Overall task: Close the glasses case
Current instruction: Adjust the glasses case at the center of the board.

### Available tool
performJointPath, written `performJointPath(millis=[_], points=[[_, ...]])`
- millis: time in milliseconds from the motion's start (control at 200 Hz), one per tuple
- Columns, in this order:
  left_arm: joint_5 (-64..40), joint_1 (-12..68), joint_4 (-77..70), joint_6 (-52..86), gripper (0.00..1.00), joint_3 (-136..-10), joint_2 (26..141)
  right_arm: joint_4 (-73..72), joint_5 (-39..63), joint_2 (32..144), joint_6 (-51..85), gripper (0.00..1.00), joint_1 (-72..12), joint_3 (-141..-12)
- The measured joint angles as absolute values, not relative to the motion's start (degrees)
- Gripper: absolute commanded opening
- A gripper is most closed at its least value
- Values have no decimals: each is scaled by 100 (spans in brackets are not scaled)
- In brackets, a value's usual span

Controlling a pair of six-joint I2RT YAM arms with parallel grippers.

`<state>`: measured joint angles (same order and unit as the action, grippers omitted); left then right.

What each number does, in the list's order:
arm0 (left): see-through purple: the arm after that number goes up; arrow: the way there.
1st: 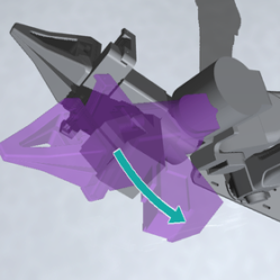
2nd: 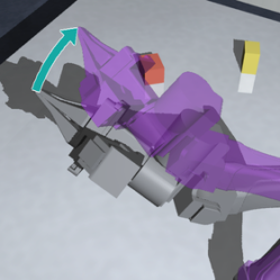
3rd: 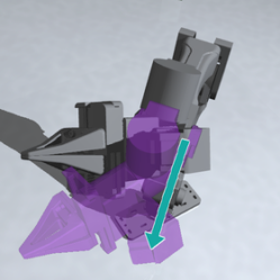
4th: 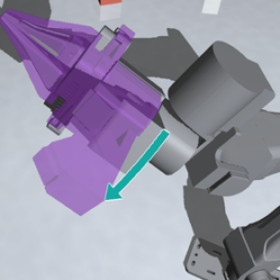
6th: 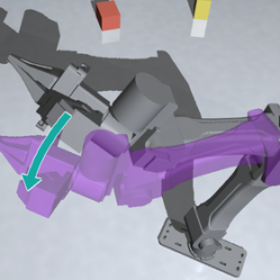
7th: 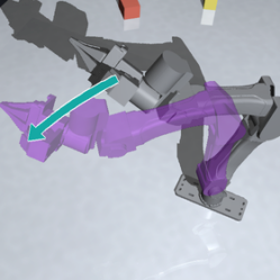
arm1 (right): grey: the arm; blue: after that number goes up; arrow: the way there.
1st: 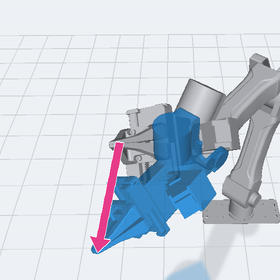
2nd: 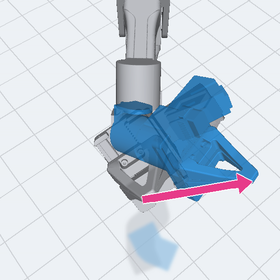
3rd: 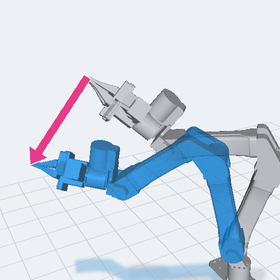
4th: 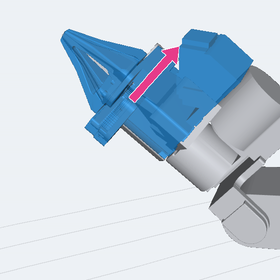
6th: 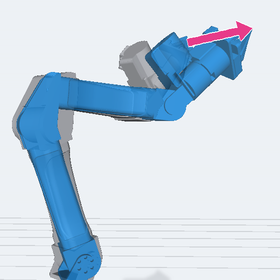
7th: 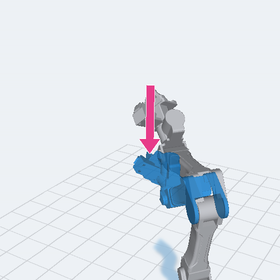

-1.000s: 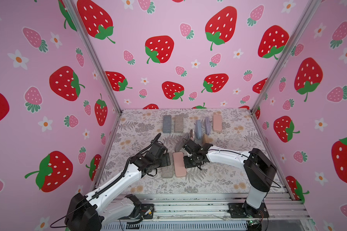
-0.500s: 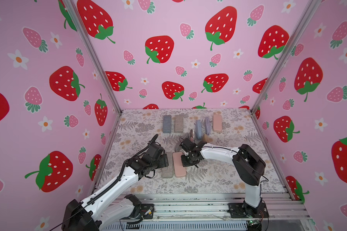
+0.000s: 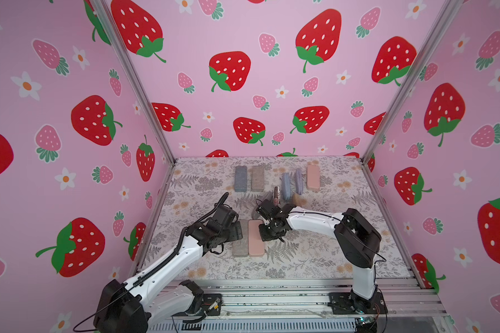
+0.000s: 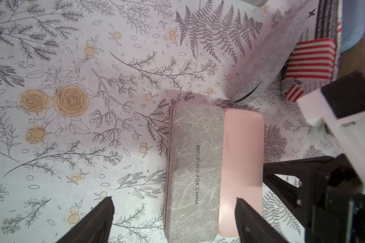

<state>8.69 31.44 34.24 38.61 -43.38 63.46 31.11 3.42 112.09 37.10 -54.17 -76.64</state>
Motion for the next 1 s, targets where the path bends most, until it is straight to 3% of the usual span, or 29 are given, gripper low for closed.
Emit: performJointPath(millis=[105,220,430,545,745,1001], points=[[799,3072,3374,3791,92,-4449,6643,3105,272,11168,3771,12,-5433,-7596],[703,2921,3273,3673,96,-4799,7048,3124,21,10884,3887,23,-5439,-7288],[506,2471,3107,3186,100,-6139,8383,3251,-502,9839,3964,58,-5437,-6847],[377,2174,3072,2869,100,-7113,9323,3304,-703,9306,3911,69,-5435,-6713],[274,1758,3177,2383,99,-9039,11163,3441,-913,8836,3739,77,-5369,-6482],[233,1498,3518,2049,100,-11207,13146,3507,-858,8715,3546,80,-5194,-6261]])
